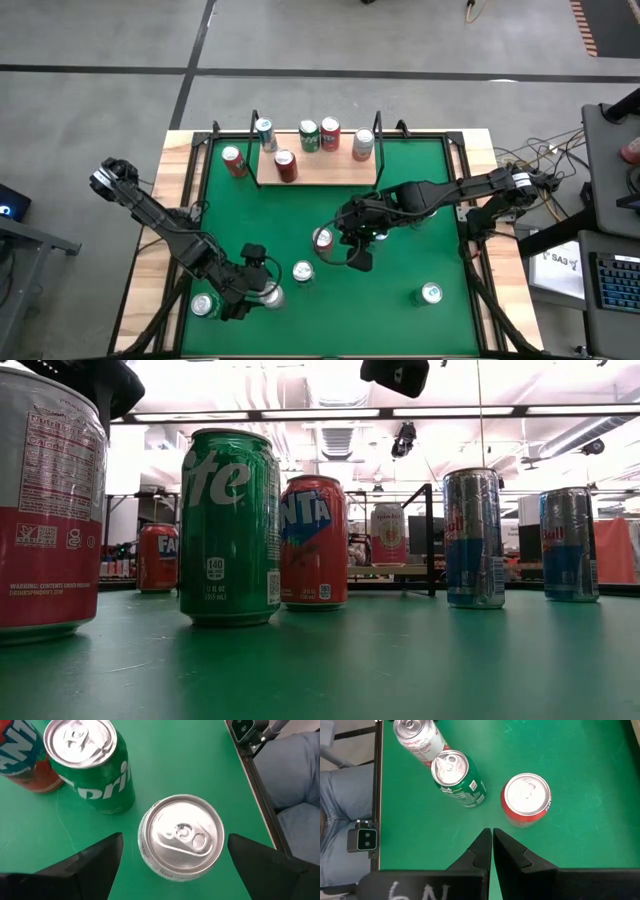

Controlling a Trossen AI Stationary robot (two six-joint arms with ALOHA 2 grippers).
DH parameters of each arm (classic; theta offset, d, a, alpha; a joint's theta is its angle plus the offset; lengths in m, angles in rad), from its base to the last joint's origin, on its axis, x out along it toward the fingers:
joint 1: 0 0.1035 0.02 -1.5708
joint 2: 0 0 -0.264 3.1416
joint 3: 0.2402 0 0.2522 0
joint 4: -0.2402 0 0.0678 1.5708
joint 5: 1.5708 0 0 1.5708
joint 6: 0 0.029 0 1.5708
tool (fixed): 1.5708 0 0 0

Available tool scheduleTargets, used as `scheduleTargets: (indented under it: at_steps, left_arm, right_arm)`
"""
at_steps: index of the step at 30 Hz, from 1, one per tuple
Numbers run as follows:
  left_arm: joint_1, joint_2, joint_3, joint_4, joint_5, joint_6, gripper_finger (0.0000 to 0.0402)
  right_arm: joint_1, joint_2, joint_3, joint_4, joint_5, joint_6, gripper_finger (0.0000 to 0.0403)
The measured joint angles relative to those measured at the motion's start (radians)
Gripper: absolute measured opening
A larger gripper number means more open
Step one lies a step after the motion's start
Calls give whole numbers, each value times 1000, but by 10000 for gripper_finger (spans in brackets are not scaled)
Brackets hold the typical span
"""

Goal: Pick and place cans onto a shelf
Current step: Put the pink white soda can on the shelf aligned with the other pink white soda can

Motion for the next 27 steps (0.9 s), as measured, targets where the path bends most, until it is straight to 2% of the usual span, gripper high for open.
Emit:
scheduleTargets:
  at_steps: [15,19,23,27]
  left_arm:
    - [0,0,-100,162,-7,-21,345]
    - [1,0,-146,249,17,-33,344]
    - [1,0,-171,306,18,-27,329]
    - [1,0,-172,309,19,-22,297]
  right_arm:
    - [5,0,0,0,0,0,9]
    - [5,0,0,1,0,0,9]
    - [5,0,0,4,0,0,9]
    - [5,0,0,4,0,0,9]
